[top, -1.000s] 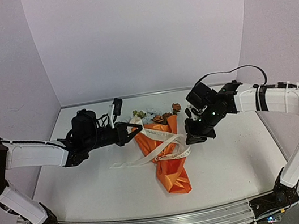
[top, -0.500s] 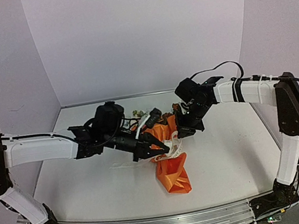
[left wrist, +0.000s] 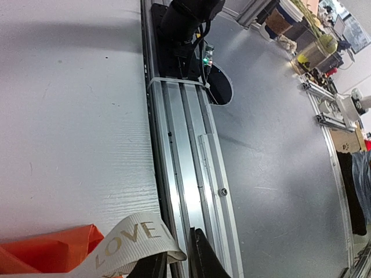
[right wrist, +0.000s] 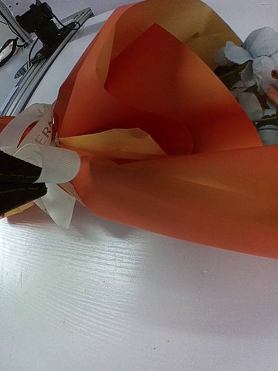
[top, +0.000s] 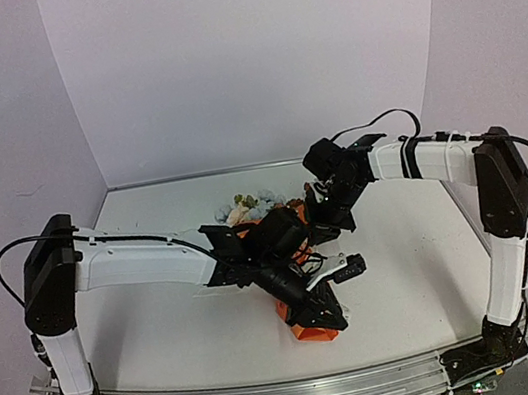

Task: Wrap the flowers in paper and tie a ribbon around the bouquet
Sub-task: Cross the half-tied ribbon over the folded bouquet.

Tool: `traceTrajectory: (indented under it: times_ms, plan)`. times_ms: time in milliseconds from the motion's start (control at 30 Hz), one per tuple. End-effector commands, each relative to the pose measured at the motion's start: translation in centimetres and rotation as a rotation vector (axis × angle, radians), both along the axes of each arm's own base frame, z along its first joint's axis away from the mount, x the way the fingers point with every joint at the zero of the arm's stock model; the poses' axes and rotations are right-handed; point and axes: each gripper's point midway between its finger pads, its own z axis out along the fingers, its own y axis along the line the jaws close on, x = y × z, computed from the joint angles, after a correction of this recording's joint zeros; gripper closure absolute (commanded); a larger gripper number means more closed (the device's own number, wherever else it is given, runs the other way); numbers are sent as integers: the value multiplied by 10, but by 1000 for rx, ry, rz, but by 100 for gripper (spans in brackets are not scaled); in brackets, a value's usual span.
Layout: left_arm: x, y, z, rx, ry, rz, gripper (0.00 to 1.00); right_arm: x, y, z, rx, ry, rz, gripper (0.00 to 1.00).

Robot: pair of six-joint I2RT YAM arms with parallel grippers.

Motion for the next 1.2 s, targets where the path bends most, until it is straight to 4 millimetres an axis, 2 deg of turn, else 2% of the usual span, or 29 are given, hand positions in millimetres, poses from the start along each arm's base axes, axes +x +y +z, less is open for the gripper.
traceTrajectory:
  times_ms: [0,67,267,433,633,833,1167]
  plan:
    - [-15,-18,20,-62,-9,-80,70,6,5,10,9,-18,17,100]
    - [-19,-21,18,-66,-6,-88,58,5,5,9,8,-15,20,100]
    - [-29,-32,29,-112,9,-105,37,4,4,9,2,-13,33,100]
    - [-40,-42,47,-169,32,-139,27,3,4,9,-2,-14,41,100]
    - [-52,-49,59,-194,42,-161,21,3,7,8,7,-6,56,100]
    - [-68,-56,56,-182,37,-178,15,2,7,7,4,-10,72,100]
    - [-87,-72,59,-178,3,-220,13,1,8,4,1,-1,86,100]
